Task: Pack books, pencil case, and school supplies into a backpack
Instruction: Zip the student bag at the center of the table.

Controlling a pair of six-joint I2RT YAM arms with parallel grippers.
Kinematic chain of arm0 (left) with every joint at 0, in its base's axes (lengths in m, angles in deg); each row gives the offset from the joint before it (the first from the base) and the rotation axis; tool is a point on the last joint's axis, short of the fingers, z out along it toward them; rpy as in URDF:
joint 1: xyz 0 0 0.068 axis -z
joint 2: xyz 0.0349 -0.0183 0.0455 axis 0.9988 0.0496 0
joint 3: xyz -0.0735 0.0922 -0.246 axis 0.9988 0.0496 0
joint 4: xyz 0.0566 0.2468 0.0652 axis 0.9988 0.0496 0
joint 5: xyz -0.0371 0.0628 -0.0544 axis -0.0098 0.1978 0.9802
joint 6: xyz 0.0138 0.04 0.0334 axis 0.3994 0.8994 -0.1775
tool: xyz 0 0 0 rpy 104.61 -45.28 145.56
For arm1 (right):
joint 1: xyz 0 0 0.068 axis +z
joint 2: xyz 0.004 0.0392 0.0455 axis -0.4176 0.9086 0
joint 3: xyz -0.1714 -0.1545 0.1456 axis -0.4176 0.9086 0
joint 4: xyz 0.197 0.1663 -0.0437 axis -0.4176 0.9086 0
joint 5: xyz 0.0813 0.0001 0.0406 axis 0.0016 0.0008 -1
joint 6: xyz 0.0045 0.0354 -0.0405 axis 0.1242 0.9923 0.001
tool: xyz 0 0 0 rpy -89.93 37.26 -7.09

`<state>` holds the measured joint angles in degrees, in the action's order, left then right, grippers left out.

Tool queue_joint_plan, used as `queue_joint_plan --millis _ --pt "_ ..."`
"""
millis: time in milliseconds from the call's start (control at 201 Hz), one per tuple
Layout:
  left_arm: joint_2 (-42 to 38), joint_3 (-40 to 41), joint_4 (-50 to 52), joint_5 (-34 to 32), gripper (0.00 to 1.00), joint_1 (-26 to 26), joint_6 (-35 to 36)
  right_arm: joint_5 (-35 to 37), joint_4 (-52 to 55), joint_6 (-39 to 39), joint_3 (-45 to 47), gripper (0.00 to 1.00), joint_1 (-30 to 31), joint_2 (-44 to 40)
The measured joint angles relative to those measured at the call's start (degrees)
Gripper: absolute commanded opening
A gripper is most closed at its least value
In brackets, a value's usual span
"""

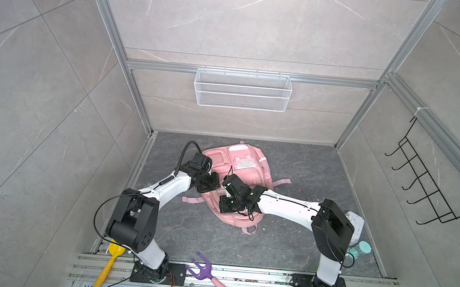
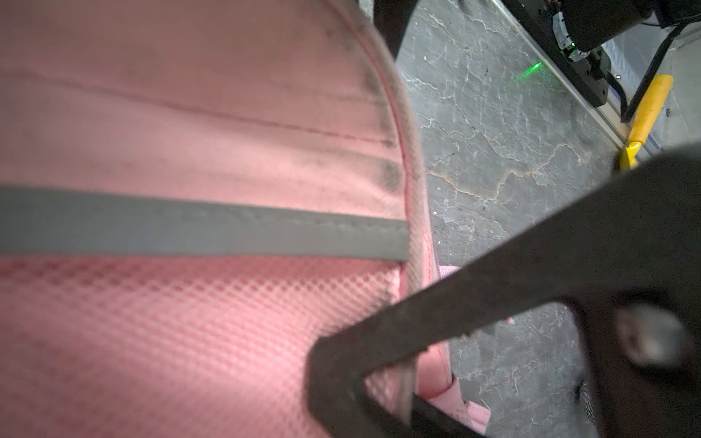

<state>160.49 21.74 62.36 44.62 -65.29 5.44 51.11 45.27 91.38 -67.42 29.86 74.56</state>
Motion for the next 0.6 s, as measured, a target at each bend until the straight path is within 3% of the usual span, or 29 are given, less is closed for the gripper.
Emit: queue_joint_plan --millis 274,597 --pt "0.0 -0.7 1.0 0.1 0.0 -0.8 0.7 2.6 -0.3 -2.6 6.9 0.01 -2.1 -5.5" --pt "0.7 -2.0 1.7 0.6 0.0 -1.8 1.3 4.1 2.4 -5.9 16.9 0.0 -16.4 -15.3"
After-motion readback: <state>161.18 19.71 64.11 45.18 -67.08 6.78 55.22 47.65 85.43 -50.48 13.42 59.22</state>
